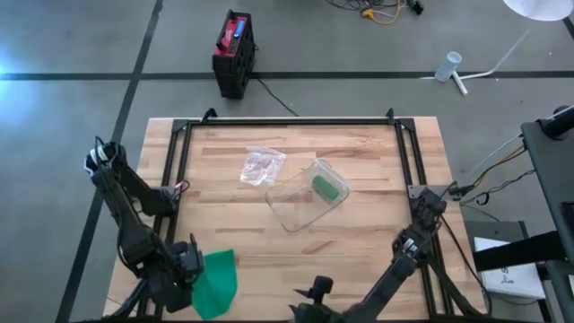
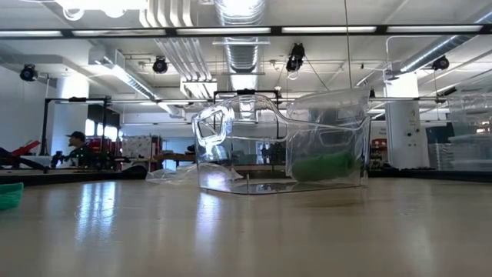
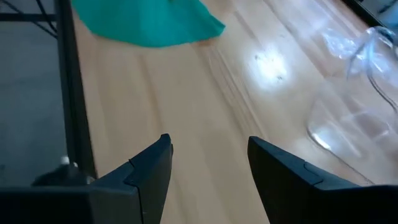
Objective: Roll bandage
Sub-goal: Roll the dark green bandage
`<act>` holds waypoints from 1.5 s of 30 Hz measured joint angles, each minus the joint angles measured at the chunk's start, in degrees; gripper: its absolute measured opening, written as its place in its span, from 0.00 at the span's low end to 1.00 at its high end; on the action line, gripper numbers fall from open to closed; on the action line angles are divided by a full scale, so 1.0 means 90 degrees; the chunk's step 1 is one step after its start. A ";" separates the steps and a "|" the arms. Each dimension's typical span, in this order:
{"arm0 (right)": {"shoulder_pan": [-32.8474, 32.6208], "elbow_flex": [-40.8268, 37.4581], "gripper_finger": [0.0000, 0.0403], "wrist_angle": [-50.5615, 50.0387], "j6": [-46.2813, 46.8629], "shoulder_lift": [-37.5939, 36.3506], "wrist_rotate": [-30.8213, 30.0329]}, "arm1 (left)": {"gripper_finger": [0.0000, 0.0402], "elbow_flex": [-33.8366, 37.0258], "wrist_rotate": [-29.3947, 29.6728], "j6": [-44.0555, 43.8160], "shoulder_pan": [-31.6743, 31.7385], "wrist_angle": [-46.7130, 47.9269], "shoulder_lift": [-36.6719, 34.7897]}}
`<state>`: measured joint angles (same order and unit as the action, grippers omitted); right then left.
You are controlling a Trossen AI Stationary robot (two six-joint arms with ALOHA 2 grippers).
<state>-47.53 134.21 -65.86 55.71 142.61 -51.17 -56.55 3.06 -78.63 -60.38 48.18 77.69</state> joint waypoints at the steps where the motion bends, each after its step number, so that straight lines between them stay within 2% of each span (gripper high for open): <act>1: -0.0031 0.0000 0.51 -0.0147 0.0129 0.0000 -0.0046 | 0.42 0.0087 -0.0041 0.0015 0.0002 0.0003 0.0000; 8: -0.0189 0.0000 0.51 -0.1168 0.1235 0.0000 -0.0457 | 0.45 0.0619 -0.0120 0.0446 0.0005 -0.0002 0.0000; 14: -0.0262 0.0000 0.51 -0.1315 0.1591 0.0000 -0.0467 | 0.51 0.0848 -0.0148 0.0823 0.0005 -0.0048 0.0000; 20: -0.0276 0.0000 0.51 -0.1312 0.1666 0.0000 -0.0469 | 0.56 0.1089 -0.0800 0.1026 0.0002 -0.0114 0.0000; 27: -0.0276 0.0000 0.51 -0.1310 0.1661 0.0002 -0.0469 | 0.53 0.1652 -0.1080 0.0998 -0.0022 -0.0975 0.0002; 38: -0.0276 0.0000 0.51 -0.1312 0.1644 0.0002 -0.0467 | 0.47 0.1985 -0.1250 0.0882 -0.0033 -0.1068 0.0002; 45: -0.0276 0.0000 0.51 -0.1312 0.1644 0.0002 -0.0452 | 0.45 0.2213 -0.1250 0.0449 -0.0034 -0.1098 0.0002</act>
<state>-50.02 134.21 -77.67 70.50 142.63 -55.24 -36.64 -8.19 -74.59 -60.69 38.30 77.71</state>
